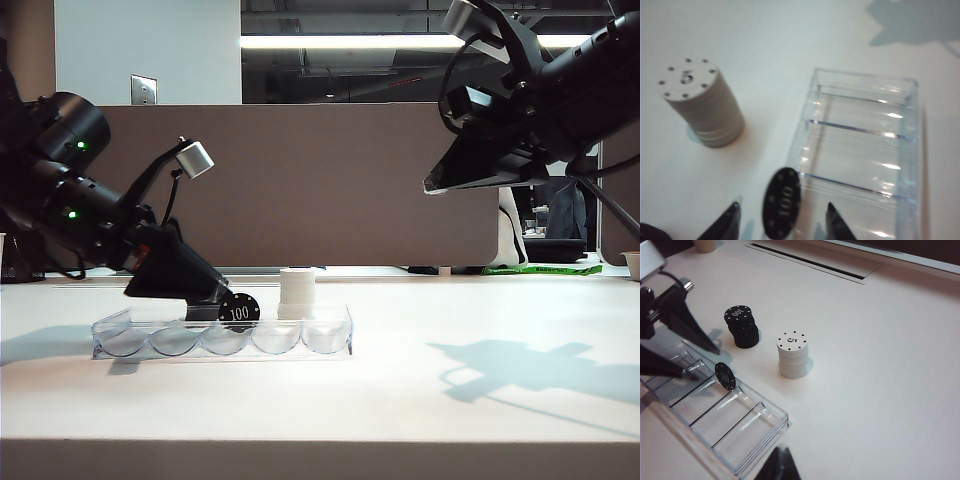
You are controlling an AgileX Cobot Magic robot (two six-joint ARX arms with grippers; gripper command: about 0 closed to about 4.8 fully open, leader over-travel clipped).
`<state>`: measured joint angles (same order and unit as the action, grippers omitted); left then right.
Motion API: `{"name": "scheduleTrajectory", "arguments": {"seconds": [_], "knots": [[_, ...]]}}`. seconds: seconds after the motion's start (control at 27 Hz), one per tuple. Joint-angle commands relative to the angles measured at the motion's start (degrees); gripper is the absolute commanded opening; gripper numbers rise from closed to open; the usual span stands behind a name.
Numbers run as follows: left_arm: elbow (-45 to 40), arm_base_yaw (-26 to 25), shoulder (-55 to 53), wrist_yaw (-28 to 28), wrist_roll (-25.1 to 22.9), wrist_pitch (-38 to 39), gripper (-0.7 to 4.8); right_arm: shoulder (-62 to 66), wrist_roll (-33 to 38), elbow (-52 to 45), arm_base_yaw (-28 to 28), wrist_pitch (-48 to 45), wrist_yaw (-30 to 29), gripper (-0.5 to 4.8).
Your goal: Pick up the chip in the box and place it on the pile of chips with the same color.
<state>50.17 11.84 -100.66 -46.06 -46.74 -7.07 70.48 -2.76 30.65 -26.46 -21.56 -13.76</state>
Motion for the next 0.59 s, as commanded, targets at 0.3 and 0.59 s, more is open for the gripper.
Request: {"name": "scheduleTrajectory", "arguments": {"seconds": [0.3,0.59], "knots": [[3.19,0.42,-1.73,-0.15,0.28,-0.7,2.19,-0.24,0.15,0.31,-0.04,-0.57,-0.37,-0.06],[3.3,1.03,-3.91,0.04,0.24,-1.68,2.19,-0.24,0.13,0.31,-0.04,-0.59,-0.35,-0.06]]}}
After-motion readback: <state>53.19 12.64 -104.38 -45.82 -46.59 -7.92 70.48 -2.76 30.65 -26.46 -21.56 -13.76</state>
